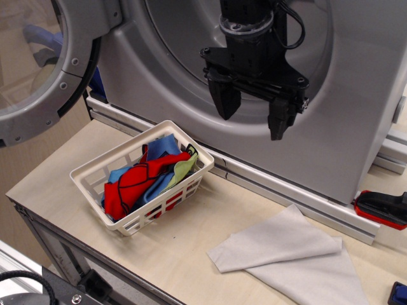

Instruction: Put clothes in laundry machine

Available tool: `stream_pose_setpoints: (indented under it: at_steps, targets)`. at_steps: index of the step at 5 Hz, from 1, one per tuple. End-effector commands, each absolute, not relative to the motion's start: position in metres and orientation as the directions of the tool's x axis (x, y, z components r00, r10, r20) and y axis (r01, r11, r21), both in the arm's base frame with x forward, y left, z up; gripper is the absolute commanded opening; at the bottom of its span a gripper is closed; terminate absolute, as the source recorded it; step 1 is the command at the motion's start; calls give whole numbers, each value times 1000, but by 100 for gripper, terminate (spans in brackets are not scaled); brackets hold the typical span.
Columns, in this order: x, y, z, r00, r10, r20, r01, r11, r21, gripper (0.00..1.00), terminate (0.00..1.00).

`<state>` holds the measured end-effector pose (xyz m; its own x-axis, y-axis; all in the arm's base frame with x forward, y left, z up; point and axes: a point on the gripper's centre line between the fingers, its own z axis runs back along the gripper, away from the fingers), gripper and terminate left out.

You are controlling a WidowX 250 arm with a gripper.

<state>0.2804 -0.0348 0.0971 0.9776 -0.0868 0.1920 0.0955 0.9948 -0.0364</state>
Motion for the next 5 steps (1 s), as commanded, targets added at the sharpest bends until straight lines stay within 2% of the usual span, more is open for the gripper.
stream_pose_setpoints:
  at_steps: [1,2,3,4,5]
  targets:
    - [280,-35,97,978,-87,192,96,995,-36,100,0]
    - [278,-10,94,985,39,167,-32,998,-48,100,0]
    - [274,29,88,944,265,199,-251,964,-90,100,0]
    - [269,67,79,907,376,190,-373,926,-51,100,0]
    - [260,96,63,845,506,174,-501,862,-75,100,0]
